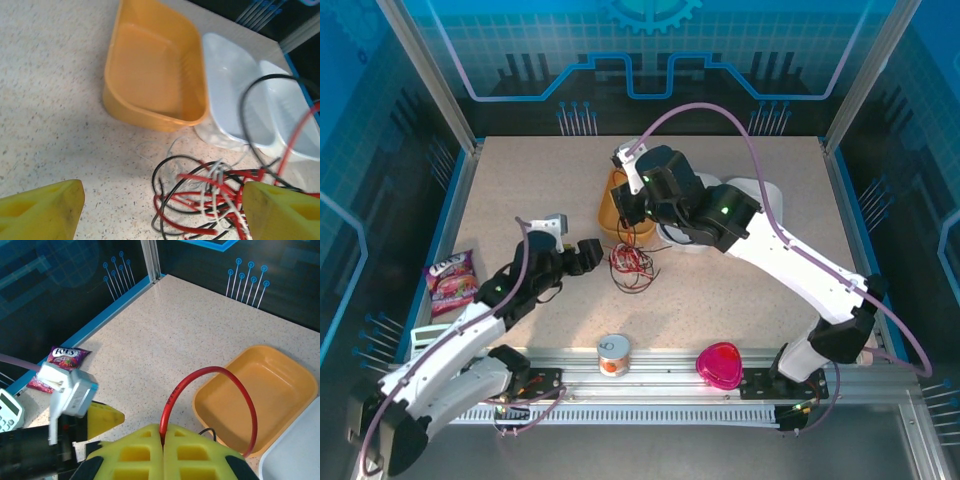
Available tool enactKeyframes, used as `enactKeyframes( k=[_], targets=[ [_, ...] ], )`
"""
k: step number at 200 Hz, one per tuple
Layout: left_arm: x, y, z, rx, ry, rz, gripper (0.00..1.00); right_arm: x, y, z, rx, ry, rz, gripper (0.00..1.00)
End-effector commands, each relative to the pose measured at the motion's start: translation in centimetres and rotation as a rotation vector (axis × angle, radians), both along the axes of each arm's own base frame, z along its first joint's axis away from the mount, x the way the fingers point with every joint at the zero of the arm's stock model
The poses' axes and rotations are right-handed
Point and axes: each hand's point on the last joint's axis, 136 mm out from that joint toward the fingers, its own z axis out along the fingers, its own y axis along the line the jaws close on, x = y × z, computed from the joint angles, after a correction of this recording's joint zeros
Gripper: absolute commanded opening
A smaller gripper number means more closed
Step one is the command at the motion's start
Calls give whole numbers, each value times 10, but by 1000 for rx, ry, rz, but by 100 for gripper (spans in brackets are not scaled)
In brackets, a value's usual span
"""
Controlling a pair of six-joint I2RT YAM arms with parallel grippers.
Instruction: Untangle the cables
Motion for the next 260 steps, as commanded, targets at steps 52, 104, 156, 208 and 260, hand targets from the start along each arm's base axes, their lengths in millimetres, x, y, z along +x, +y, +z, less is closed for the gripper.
enactKeyframes(
  k=[52,104,156,208,260],
  targets=[
    [-9,-59,6,68,-199,-440,80,-12,18,9,67,32,73,0],
    [2,-60,-26,93,-121,-422,65,-18,20,15,97,42,99,0],
    [8,-57,-57,116,-23,-385,63,-25,23,32,149,33,140,0],
    [8,-50,-75,145,31,-354,27,-24,3,50,155,-30,89,0],
    [9,-32,-90,215,96,-272,0,-22,-32,68,145,-99,4,0]
  ],
)
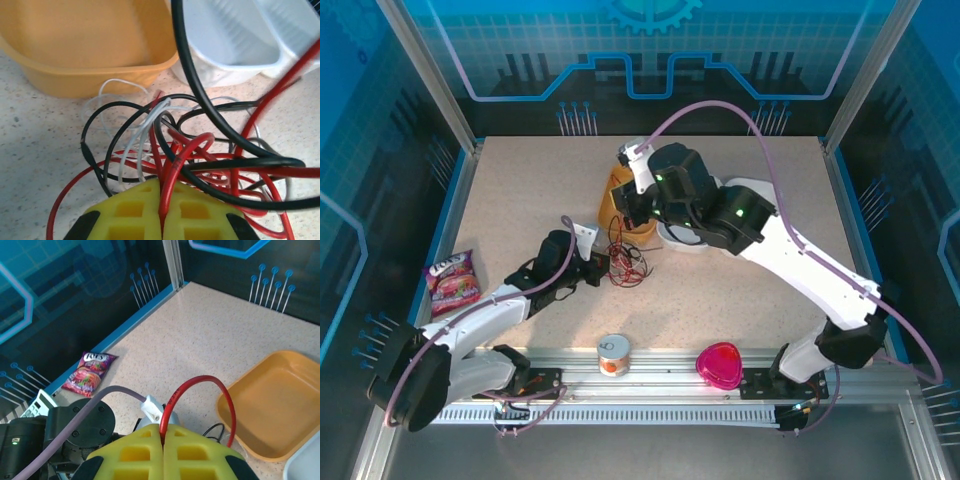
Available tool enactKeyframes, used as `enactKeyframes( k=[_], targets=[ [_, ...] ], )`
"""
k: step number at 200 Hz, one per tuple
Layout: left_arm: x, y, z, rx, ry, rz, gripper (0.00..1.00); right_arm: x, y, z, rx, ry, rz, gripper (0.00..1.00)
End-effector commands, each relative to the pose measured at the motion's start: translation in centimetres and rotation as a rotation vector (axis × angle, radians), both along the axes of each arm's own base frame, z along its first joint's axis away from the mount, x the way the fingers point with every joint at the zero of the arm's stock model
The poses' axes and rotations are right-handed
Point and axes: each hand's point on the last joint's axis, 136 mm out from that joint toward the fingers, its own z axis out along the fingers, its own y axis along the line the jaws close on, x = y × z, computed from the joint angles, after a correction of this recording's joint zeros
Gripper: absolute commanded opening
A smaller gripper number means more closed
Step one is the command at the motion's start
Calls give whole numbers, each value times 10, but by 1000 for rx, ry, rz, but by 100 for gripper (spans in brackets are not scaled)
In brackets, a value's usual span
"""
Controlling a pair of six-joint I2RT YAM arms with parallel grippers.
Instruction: Untangle the cables
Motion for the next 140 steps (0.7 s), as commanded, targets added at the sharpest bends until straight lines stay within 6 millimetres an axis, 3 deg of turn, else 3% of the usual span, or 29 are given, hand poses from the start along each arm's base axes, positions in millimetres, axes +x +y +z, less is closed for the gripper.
enactKeyframes(
  k=[1,85,109,140],
  targets=[
    [-2,16,-17,70,43,60,0,-3,-26,39,47,-99,-53,0],
    [-8,24,-21,87,64,83,0,-10,-103,83,26,-251,-247,0],
    [-17,14,-12,52,41,-1,0,2,-136,73,-28,-223,-361,0],
    [-25,9,-6,36,43,-50,4,29,-180,34,-80,-98,-493,0]
  ],
)
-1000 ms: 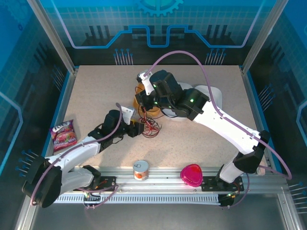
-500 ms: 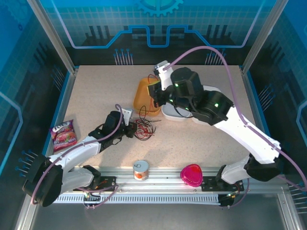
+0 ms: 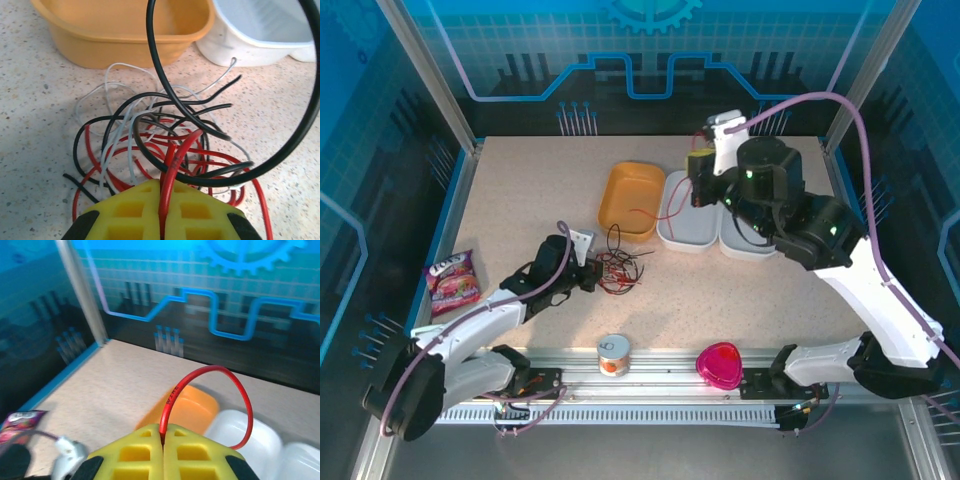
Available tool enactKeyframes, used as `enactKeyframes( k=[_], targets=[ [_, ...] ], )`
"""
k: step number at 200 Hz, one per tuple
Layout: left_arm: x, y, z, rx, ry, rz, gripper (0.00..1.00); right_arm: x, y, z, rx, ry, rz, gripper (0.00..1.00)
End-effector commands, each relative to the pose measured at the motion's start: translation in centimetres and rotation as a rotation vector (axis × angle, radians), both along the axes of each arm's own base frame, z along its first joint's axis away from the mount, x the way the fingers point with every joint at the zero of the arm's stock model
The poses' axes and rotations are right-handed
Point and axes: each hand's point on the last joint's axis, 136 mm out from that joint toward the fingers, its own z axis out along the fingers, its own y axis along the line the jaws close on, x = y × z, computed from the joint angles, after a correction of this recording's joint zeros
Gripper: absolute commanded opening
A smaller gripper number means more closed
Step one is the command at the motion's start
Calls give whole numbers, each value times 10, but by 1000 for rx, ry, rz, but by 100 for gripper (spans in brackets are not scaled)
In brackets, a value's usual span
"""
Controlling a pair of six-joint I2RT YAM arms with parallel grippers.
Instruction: Untangle the cables
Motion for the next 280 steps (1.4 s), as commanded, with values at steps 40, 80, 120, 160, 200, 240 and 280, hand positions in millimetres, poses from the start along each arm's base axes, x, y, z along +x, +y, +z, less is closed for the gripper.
enactKeyframes(
  k=[40,80,120,160,200,240,280],
  targets=[
    [-12,-7,-2,-8,26,-80,8,50,-86,-62,-56,152,-276,0],
    [-12,-11,-6,-13,47,-98,13,86,-130,-89,-120,168,-431,0],
    [-12,-11,-5,-13,44,-95,14,112,-156,-128,-172,227,-512,0],
    [-12,-10,-3,-10,41,-94,14,131,-176,-166,-234,295,-557,0],
    [-10,-10,-2,-11,37,-83,14,140,-175,-213,-259,402,-534,0],
    [-7,-9,0,-10,34,-76,14,147,-160,-271,-246,564,-465,0],
    [-7,-8,-1,-11,37,-68,14,153,-165,-324,-280,730,-484,0]
  ],
)
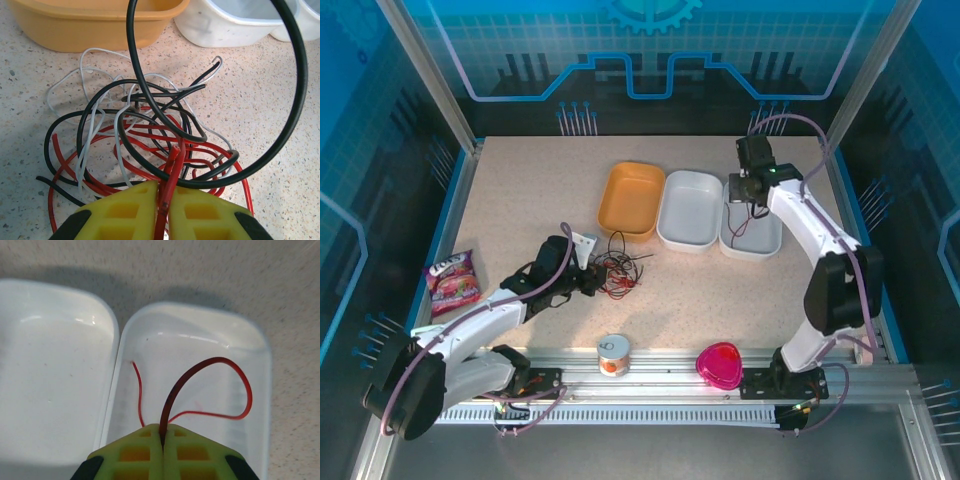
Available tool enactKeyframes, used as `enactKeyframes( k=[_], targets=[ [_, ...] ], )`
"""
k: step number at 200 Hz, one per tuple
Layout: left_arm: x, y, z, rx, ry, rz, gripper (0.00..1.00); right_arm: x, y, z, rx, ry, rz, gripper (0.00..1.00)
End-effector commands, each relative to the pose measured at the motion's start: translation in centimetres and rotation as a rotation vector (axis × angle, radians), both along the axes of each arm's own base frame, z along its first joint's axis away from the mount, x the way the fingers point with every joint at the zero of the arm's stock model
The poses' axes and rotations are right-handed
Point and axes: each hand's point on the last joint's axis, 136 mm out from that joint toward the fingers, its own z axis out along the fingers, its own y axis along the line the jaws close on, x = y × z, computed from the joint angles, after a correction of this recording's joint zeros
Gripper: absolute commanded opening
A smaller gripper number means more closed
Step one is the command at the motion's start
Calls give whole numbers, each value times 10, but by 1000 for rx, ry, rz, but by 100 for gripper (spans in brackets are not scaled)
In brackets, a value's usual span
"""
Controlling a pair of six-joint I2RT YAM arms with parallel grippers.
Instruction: Untangle the cables
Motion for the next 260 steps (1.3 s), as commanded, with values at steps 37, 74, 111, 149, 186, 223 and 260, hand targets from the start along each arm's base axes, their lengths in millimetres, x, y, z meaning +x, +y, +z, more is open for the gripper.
enactKeyframes(
  k=[37,74,111,149,186,223,260],
  targets=[
    [3,2,8,5,-21,6,14,2,-19,-65,48,213,-84,0],
    [4,2,10,6,-27,11,17,5,-25,-93,85,281,-105,0],
    [5,2,11,1,-29,10,19,13,-26,-106,112,314,-87,0],
    [5,1,12,1,-31,9,19,24,-25,-95,100,305,-63,27],
    [5,1,14,-6,-32,12,20,23,-28,-67,91,264,-71,48],
    [6,1,15,-11,-35,17,23,9,-30,-42,91,226,-85,62],
    [7,0,21,-27,-41,21,26,-11,-36,-7,58,163,-105,71]
  ],
)
